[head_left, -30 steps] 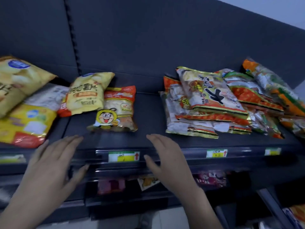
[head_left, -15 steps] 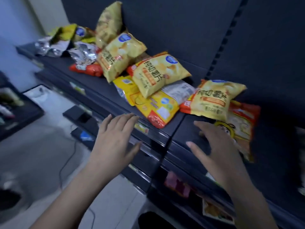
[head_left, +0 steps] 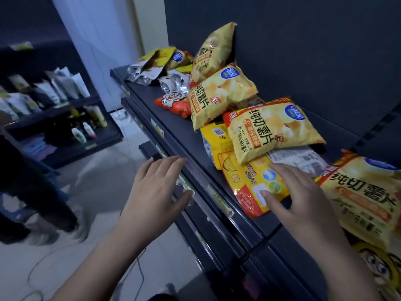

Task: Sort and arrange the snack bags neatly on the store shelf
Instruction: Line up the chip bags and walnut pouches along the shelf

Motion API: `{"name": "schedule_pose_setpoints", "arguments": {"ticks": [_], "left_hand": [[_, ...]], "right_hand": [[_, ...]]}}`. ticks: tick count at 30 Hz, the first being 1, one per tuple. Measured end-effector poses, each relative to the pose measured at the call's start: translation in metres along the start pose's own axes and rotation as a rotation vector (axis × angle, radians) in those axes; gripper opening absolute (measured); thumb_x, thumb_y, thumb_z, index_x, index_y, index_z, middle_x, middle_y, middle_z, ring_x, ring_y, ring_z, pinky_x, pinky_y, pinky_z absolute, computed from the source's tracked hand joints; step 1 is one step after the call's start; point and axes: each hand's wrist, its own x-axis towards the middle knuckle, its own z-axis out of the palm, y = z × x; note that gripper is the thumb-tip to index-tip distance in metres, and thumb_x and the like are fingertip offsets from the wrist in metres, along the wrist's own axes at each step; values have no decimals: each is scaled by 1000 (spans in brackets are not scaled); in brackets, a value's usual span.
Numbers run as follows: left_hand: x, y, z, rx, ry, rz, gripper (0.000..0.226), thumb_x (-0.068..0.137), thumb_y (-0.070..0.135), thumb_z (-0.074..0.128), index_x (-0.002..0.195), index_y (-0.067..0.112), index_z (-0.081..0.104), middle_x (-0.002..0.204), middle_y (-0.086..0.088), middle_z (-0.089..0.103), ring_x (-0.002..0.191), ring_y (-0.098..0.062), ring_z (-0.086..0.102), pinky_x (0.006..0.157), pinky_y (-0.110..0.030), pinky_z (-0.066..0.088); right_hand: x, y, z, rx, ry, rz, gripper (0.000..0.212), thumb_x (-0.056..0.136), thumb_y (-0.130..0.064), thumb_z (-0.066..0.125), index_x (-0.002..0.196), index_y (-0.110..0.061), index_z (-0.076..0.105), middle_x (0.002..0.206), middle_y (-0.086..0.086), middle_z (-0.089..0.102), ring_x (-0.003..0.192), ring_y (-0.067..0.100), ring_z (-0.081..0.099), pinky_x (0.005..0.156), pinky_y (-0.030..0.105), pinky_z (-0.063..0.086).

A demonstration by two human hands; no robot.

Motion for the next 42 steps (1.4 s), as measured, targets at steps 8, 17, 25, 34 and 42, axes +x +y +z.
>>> {"name": "schedule_pose_setpoints", "arguments": {"ticks": [8,17,25,34,42], "left_hand": [[27,-26,18,15,-2,46,57,79,48,42,125,16,52,120,-1,62,109,-20,54,102,-37,34],[85,-64,35,-51,-31,257,58,78,49,42,126,18,50,121,0,62,109,-19,56,99,-44,42],[113,-87,48,-59,-74,396,56,76,51,42,116,17,62,117,1,64,103,-20,64,96,-47,42],[121,-76,51,-123,-97,430,52,73,53,41,112,26,64,112,10,64,103,-12,63,97,-41,44],[112,-51,52,-129,-91,458,49,75,54,37,107,29,65,111,10,65,103,-11,64,98,-38,42]], "right_hand": [[23,-3,12,-16,-47,37,48,89,-31,58,135,-25,46,120,-21,34,116,-4,29,96,20,23],[35,-8,44,-163,-6,112,44,80,-23,73,119,-12,58,115,3,60,108,22,56,89,42,48],[30,-13,91,-390,-152,301,85,81,-73,29,148,-23,18,158,3,14,144,18,0,117,37,-2],[29,-4,85,-382,-234,342,76,88,-73,12,150,-28,14,143,0,36,145,8,-8,112,25,-2],[17,-1,82,-402,-159,313,79,85,-74,20,121,-17,60,133,4,54,127,17,37,107,37,31]]}}
